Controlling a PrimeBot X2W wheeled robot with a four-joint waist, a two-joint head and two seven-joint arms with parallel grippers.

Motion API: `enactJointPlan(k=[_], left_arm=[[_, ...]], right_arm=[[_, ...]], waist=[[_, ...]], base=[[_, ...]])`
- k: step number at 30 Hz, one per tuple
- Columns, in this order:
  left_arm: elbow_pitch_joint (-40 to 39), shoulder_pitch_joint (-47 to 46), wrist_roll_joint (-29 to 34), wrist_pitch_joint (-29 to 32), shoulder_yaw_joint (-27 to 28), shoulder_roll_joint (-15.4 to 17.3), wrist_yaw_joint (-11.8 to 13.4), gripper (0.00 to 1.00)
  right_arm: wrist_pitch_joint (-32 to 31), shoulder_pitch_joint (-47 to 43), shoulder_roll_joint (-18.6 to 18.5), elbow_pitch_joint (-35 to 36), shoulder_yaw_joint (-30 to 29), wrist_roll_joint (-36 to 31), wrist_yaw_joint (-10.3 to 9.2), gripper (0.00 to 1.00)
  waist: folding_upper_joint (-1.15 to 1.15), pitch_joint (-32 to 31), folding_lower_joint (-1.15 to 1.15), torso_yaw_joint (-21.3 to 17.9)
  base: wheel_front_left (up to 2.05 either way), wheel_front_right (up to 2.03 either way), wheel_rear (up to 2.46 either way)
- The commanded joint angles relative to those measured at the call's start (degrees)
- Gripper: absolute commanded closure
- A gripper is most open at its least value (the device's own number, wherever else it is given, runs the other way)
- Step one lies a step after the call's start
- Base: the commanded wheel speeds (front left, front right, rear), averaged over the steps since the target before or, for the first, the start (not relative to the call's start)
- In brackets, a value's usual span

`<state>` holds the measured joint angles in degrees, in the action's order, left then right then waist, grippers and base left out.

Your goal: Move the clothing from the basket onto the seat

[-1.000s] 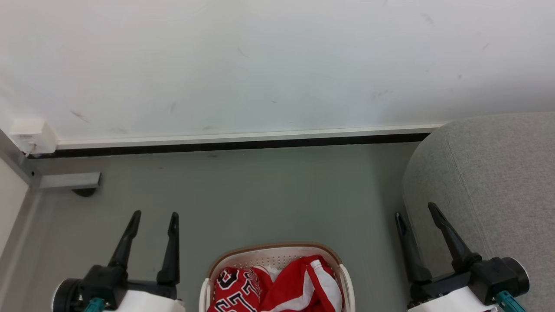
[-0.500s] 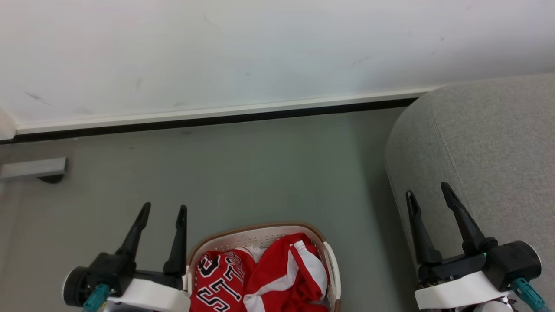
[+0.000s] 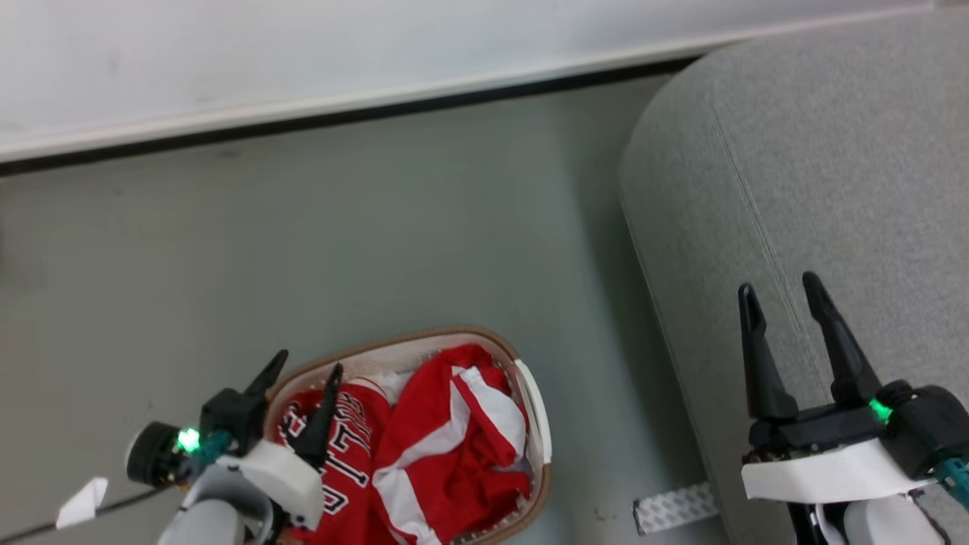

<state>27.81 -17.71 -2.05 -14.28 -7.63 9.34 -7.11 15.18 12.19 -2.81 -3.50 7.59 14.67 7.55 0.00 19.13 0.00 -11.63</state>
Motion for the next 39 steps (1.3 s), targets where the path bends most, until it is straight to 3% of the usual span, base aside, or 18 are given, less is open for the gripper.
enactJointPlan(k=[1,17,28,34,35,38,39], left_arm=[[3.3,-2.8,1.1,0.7,-1.4,2.1,-0.2,0.00],[26.2,-16.9,-1.5,6.7,-17.7,11.4,-0.3,0.00],[35.6,-24.0,-1.8,14.7,-36.3,13.3,-0.3,0.00],[39.3,-26.1,-3.0,20.1,-42.5,13.3,-0.3,0.00],[39.5,-26.3,-3.6,20.2,-42.9,13.3,-0.3,0.04],[39.3,-26.2,-5.3,18.8,-44.1,13.6,-0.3,1.00],[39.1,-26.1,-5.9,18.4,-44.5,13.4,-0.3,1.00]], right_arm=[[0.0,1.7,-0.1,1.1,-0.1,1.0,-0.12,0.00],[0.0,5.8,-0.1,4.4,-0.1,4.7,-0.12,0.00],[0.0,7.1,-0.1,5.0,0.5,7.0,-0.12,0.00],[0.0,7.9,-0.1,4.8,0.7,7.7,-0.12,0.00],[0.0,7.9,-0.1,4.7,0.7,7.7,-0.12,0.00],[0.0,8.0,-0.1,4.5,0.6,7.6,-0.12,0.00],[0.0,8.0,-0.1,4.3,0.5,7.5,-0.12,0.00]], waist=[[0.00,4.1,0.00,-2.4],[0.00,17.6,0.00,-8.3],[0.00,23.6,0.00,-10.1],[0.00,24.7,0.00,-10.1],[0.00,24.8,0.00,-10.1],[0.00,24.7,0.00,-9.9],[0.00,24.6,0.00,-9.8]], base=[[0.00,0.00,0.00],[0.00,0.00,0.00],[0.00,0.00,0.00],[0.00,0.00,0.00],[0.00,0.00,0.00],[0.00,0.00,0.00],[0.00,0.00,0.00]])
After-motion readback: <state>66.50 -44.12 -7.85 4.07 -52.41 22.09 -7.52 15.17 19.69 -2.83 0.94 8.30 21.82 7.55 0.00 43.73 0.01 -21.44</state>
